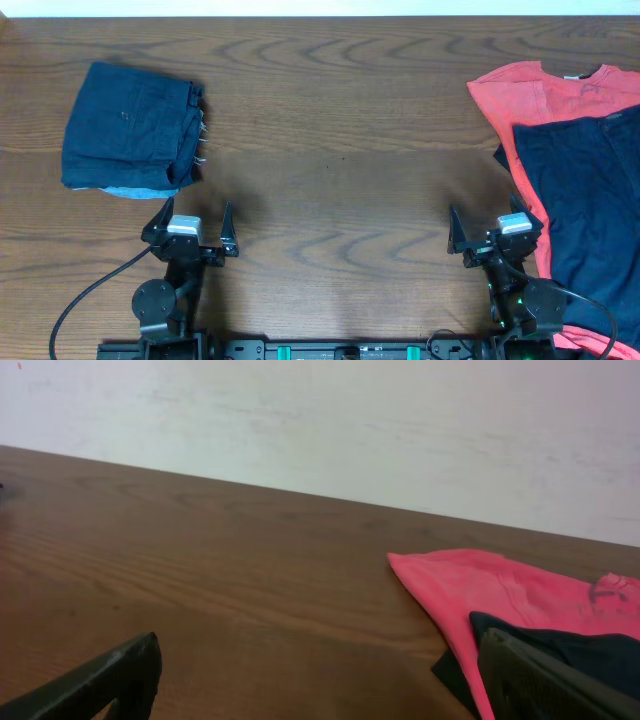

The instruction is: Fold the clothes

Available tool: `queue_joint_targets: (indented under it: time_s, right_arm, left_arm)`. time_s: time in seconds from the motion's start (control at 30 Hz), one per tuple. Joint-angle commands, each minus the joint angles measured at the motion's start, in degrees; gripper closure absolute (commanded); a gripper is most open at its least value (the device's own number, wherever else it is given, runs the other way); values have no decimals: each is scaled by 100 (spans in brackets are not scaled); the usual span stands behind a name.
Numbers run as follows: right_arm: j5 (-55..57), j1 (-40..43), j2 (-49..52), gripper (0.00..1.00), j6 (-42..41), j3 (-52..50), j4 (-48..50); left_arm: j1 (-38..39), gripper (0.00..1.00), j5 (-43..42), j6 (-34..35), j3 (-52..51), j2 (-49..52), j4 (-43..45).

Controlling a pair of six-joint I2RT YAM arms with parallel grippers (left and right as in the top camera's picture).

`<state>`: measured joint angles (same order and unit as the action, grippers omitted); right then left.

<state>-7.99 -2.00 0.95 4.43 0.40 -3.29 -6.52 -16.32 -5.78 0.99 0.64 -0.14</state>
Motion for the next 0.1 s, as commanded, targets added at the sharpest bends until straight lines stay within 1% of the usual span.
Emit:
queue_joint_targets:
  time_s: [0.0,0.07]
  right_arm:
    - [-42,44,-39,1,-9,-9,-17]
    - [-42,44,-39,1,-9,-9,-17]
  left_arm:
    - [24,2,-55,50,-76,-4,-240]
    - [24,2,-55,50,-76,-4,-240]
